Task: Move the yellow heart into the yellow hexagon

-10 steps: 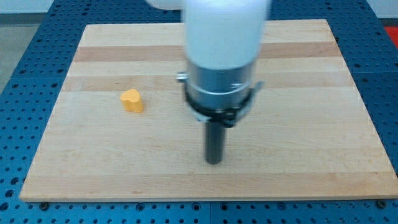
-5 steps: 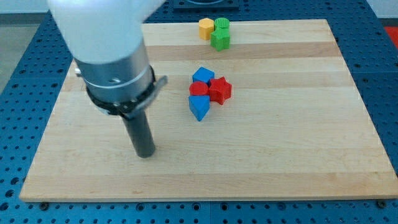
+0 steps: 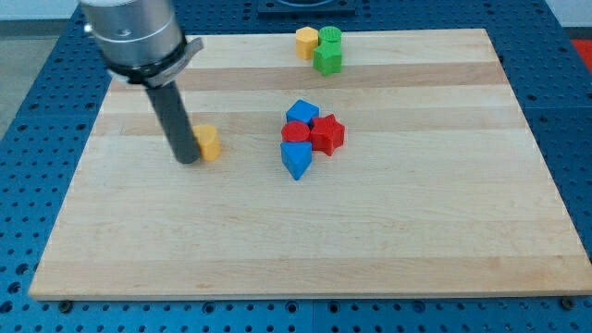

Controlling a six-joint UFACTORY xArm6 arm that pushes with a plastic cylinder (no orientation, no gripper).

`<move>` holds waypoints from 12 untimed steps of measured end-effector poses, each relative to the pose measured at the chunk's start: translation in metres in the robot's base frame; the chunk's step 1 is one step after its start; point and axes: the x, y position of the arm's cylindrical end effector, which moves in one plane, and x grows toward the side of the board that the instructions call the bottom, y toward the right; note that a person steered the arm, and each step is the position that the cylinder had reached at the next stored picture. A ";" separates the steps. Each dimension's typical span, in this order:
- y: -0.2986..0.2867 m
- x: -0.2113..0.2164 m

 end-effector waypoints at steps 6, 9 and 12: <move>0.067 -0.130; 0.035 -0.106; 0.095 -0.091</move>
